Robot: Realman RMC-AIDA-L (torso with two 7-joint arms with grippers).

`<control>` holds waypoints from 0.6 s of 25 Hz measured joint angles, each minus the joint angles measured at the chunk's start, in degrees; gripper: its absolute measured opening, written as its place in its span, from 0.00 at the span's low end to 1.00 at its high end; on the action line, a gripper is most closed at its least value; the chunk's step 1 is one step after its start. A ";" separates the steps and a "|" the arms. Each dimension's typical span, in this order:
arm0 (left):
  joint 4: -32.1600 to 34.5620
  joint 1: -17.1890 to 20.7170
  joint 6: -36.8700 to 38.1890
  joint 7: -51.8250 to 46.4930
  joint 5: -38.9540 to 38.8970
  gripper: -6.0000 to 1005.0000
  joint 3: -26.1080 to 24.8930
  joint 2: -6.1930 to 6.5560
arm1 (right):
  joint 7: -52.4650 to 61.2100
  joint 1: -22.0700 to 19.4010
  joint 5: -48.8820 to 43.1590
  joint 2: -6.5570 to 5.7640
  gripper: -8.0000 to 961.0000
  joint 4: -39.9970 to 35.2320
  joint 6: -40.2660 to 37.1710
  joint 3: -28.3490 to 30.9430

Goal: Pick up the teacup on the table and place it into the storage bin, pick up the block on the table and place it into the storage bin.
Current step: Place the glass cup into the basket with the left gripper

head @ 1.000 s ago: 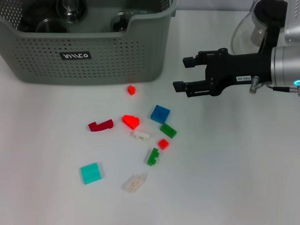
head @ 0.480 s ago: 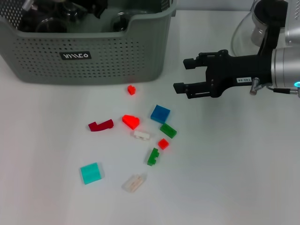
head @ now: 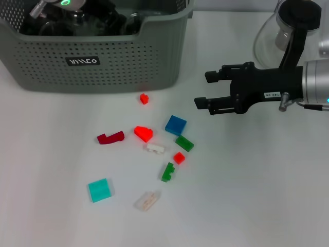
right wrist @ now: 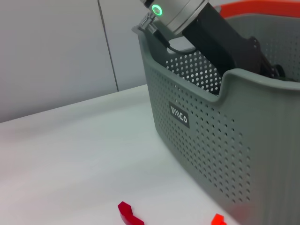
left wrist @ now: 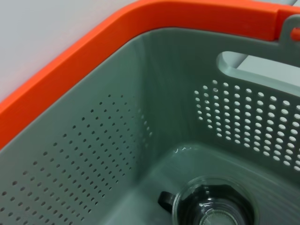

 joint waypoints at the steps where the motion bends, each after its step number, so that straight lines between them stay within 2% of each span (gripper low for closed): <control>1: 0.04 0.02 0.00 -0.11 0.01 0.24 -0.09 0.00 | 0.00 -0.11 0.00 -0.05 0.84 0.00 -0.12 0.04; 5: 1.58 0.62 0.02 -2.07 0.04 0.33 -0.56 0.40 | -0.01 -0.39 0.00 -0.10 0.84 -0.12 -0.17 0.00; 7: 4.17 1.73 0.31 -3.62 0.06 0.37 -0.60 0.66 | -0.04 -0.44 0.00 -0.11 0.84 -0.12 -0.20 0.00; 10: 11.46 4.71 1.76 -6.12 -0.81 0.43 -2.00 1.02 | -0.37 -0.46 0.06 -0.24 0.84 -0.11 -0.45 0.22; 13: 20.01 7.33 8.16 -6.20 -6.04 0.65 -7.19 1.24 | -0.47 -0.52 0.37 -0.61 0.84 -0.41 -1.97 0.75; 15: 23.52 8.74 13.31 -4.97 -11.72 0.67 -11.11 1.55 | -0.80 -0.50 0.50 -0.75 0.84 -0.67 -3.51 1.84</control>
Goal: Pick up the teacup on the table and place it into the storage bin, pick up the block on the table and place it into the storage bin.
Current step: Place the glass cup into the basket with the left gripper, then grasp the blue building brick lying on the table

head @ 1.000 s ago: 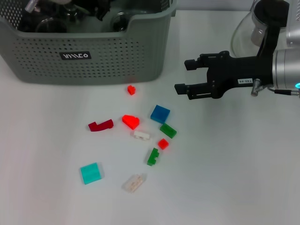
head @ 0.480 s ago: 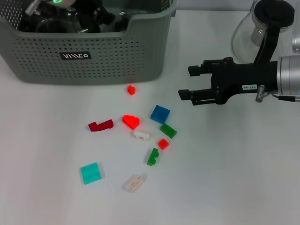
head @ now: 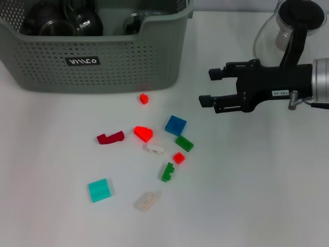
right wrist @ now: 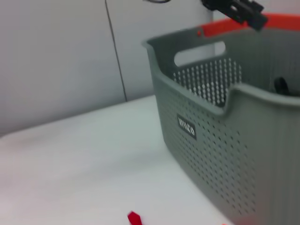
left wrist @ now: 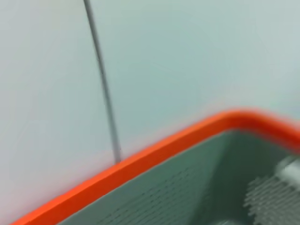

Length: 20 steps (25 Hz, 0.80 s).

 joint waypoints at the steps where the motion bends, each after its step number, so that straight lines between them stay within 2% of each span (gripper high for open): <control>1: 1.46 0.89 3.36 1.04 -4.22 0.69 -2.31 0.20 | -0.35 0.01 0.01 -0.03 0.84 -0.04 -0.79 0.77; 5: 2.63 5.15 17.19 5.71 -24.52 0.71 -10.22 1.53 | -2.26 0.00 0.03 -0.28 0.84 -0.10 -4.03 3.57; 10: -2.91 9.60 29.06 11.14 -41.08 0.71 -13.77 2.88 | -2.80 -0.06 -0.12 -0.84 0.84 -0.13 -5.56 4.27; 12: -5.37 10.75 33.19 14.77 -43.94 0.71 -14.06 2.88 | -2.81 0.11 -0.84 -1.11 0.84 -0.13 -5.90 3.96; 15: -8.41 12.20 37.88 20.40 -44.95 0.71 -14.01 2.03 | -2.78 0.64 -2.36 -1.33 0.83 -0.13 -6.45 3.80; 20: -14.65 14.78 44.91 30.58 -44.74 0.71 -10.48 1.10 | -1.73 1.55 -5.42 -1.71 0.83 -0.27 -7.65 3.67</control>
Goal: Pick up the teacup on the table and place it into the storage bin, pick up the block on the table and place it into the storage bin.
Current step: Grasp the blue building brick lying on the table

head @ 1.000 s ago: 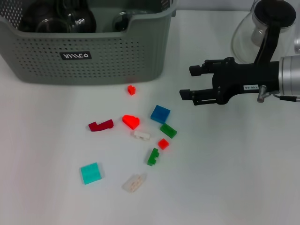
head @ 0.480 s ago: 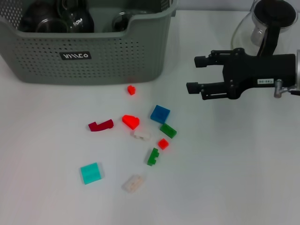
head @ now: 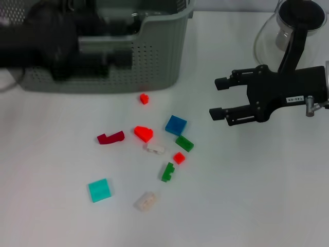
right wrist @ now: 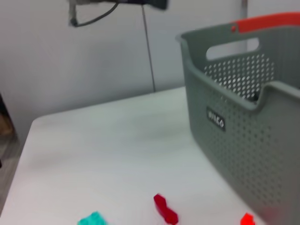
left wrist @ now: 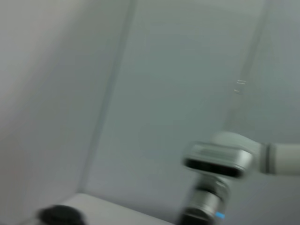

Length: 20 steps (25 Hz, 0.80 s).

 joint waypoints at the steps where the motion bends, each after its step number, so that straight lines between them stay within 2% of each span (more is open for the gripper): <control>1: -0.72 0.28 0.61 1.09 0.21 0.71 0.69 -0.08 | 0.29 0.17 -0.54 -0.07 0.83 -0.03 -0.06 -0.01; 5: -3.25 1.66 1.12 8.58 4.22 0.71 3.61 -0.60 | 2.16 1.50 -2.92 0.00 0.83 -0.31 0.21 -0.57; 9: -6.15 2.24 -0.86 15.42 8.96 0.70 3.20 -0.84 | 5.37 3.50 -6.05 0.60 0.83 -0.52 1.41 -1.63; 14: -9.28 3.41 -4.31 16.98 9.77 0.70 2.42 -0.39 | 12.69 7.38 -10.35 1.67 0.83 -0.63 4.70 -4.70; 20: -9.46 5.07 -7.06 17.35 9.96 0.74 -0.50 -0.83 | 15.83 9.87 -12.49 2.94 0.83 -0.65 9.05 -9.22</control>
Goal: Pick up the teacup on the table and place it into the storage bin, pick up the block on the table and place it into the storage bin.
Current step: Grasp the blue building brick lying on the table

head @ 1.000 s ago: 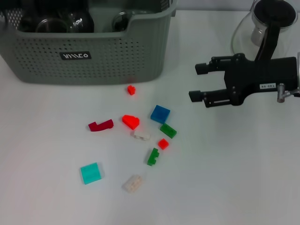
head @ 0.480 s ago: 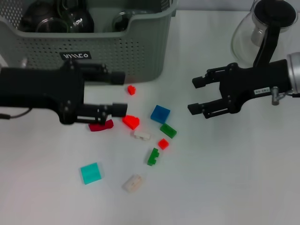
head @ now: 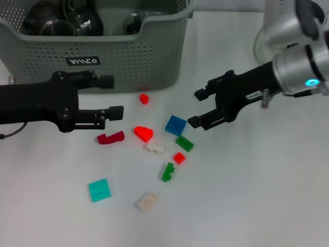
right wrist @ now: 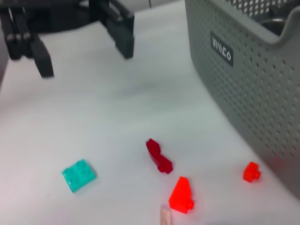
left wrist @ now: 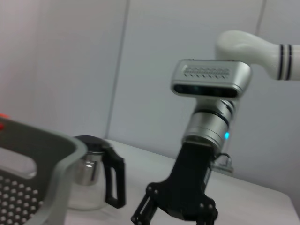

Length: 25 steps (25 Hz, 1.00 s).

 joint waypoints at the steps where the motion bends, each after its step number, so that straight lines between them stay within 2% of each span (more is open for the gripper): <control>1: 0.00 0.53 -0.22 0.07 0.00 0.76 -0.82 -0.08 | 0.60 0.55 -0.31 0.35 0.83 0.05 1.68 -1.90; 4: -0.01 0.95 -0.45 0.10 -0.02 0.83 -1.68 -0.10 | 0.89 1.23 -0.19 0.59 0.83 0.64 4.12 -4.02; 10: -0.04 1.66 -0.61 2.69 0.16 0.87 -2.85 -0.15 | 1.02 2.16 1.44 1.00 0.83 2.70 8.09 -7.58; 17: -1.41 2.76 -1.87 13.03 0.22 0.88 -5.17 -0.92 | 1.06 1.74 5.96 1.07 0.83 3.88 12.16 -13.05; 25: -1.61 2.72 -3.47 13.91 0.23 0.87 -5.01 -1.05 | 1.10 1.37 10.86 1.11 0.83 5.00 16.82 -20.02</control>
